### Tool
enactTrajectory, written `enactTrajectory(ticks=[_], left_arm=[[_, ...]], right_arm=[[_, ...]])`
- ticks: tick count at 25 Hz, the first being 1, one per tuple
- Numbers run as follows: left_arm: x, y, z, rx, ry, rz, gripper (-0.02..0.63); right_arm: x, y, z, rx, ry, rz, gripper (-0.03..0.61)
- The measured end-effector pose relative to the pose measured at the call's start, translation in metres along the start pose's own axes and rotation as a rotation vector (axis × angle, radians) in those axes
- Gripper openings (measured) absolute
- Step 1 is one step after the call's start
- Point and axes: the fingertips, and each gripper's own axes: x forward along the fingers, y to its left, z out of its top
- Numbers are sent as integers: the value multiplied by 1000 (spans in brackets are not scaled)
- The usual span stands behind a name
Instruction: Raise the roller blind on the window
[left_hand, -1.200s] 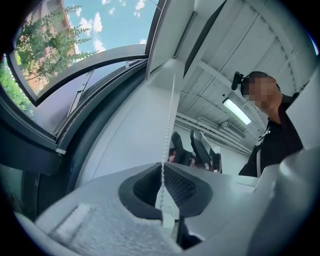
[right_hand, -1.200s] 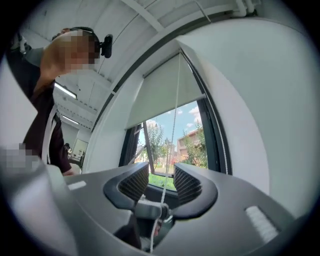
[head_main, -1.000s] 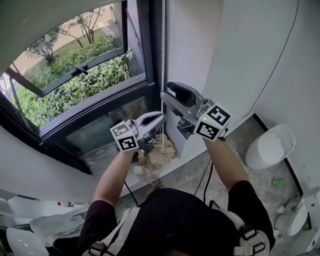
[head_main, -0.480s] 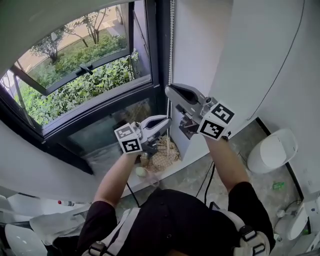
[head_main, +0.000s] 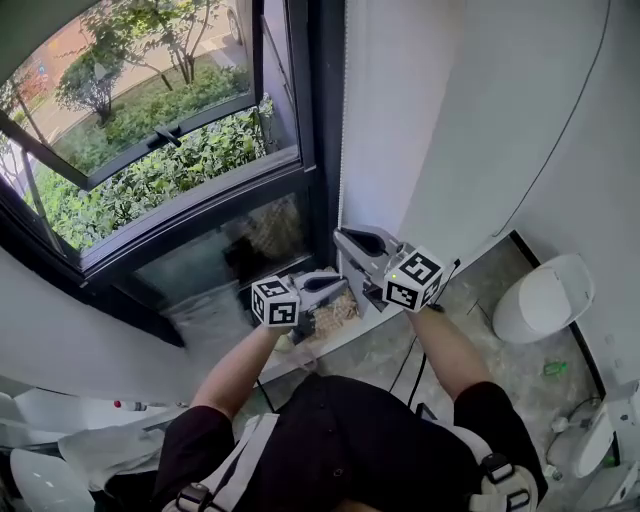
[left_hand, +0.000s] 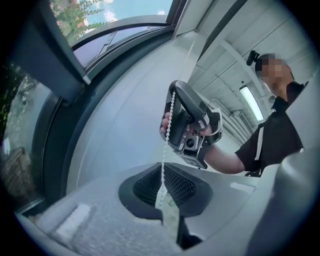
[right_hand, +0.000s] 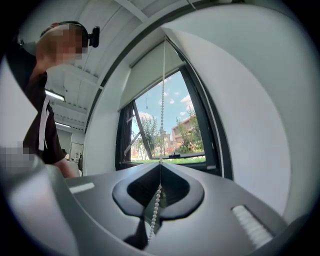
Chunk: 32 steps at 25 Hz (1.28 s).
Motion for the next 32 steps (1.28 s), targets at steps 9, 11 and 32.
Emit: enactTrajectory(ticks=[9,11,32], left_arm=[[-29,0,4,88,21,11,152],[-40,-4,32,94,-48,11,160],[2,-131,273,427,-395,-252,139]], right_arm=[[-8,4,-28,38,53,11,8],[-9,6,-27,58,36,15,8],[-10,18,-27,48,36,33,8]])
